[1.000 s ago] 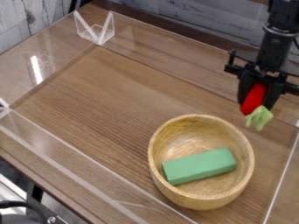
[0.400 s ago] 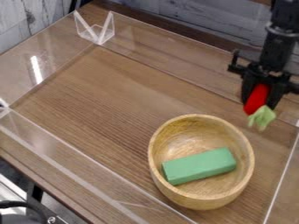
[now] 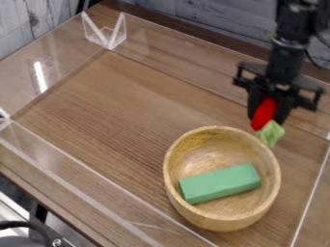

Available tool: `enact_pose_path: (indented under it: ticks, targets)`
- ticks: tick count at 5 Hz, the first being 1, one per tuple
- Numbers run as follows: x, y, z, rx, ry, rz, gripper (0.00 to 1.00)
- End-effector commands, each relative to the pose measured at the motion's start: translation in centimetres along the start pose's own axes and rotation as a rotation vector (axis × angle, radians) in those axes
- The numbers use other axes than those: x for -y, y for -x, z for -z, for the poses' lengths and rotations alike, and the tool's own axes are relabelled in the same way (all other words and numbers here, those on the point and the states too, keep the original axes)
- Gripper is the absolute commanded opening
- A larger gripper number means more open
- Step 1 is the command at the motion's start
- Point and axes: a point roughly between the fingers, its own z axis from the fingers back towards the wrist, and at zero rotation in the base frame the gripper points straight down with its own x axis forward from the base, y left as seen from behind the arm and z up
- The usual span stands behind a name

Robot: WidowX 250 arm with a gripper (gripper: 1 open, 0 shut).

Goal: Move the red fruit to the left side of the table

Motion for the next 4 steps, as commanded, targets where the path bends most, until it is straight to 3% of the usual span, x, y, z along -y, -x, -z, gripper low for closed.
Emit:
enact_pose_path:
  ticks: [1,3,4]
  targets:
    - [-1.7,0.3,-3.1,0.086,0.028,-0.009,0.00]
    - [-2.5,0.3,-2.0,0.087,0.036,0.034,0.00]
    - [-2.8,0.2,-2.8,0.092,0.040,0.069,0.00]
